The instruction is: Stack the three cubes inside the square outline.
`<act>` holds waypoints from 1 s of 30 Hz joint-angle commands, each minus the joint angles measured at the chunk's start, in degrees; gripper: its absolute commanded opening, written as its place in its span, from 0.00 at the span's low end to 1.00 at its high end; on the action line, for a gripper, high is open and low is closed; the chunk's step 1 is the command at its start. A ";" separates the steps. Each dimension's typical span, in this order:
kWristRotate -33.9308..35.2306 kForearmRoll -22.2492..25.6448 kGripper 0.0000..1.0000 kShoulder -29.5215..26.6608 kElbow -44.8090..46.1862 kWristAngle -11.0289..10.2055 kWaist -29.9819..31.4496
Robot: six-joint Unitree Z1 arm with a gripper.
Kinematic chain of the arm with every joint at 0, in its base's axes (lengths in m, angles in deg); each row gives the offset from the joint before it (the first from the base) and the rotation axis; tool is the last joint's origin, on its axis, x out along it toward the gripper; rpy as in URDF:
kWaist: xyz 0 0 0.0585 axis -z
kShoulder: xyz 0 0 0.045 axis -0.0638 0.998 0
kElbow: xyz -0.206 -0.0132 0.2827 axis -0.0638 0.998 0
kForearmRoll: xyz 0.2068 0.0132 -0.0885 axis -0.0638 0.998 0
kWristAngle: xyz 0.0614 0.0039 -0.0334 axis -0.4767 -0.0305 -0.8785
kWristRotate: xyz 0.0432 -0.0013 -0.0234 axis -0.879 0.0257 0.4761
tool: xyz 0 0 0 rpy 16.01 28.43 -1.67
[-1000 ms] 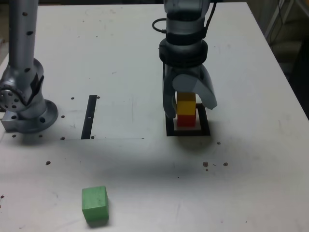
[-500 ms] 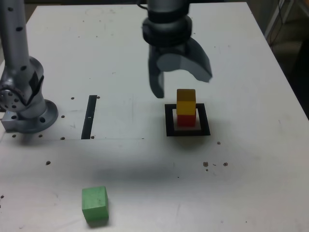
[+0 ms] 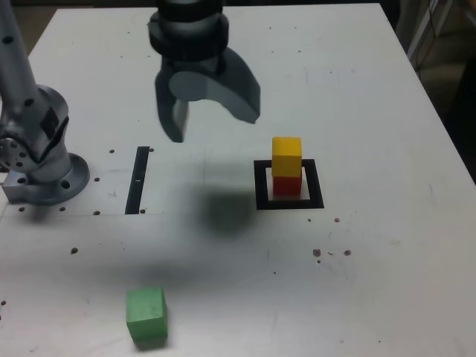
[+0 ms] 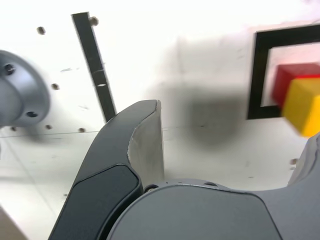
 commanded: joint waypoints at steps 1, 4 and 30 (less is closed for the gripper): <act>0.38 0.21 0.99 -0.86 0.68 0.22 0.90; 1.17 0.73 0.99 -1.48 1.95 0.78 2.64; 19.32 3.53 0.99 -4.21 4.61 3.62 23.49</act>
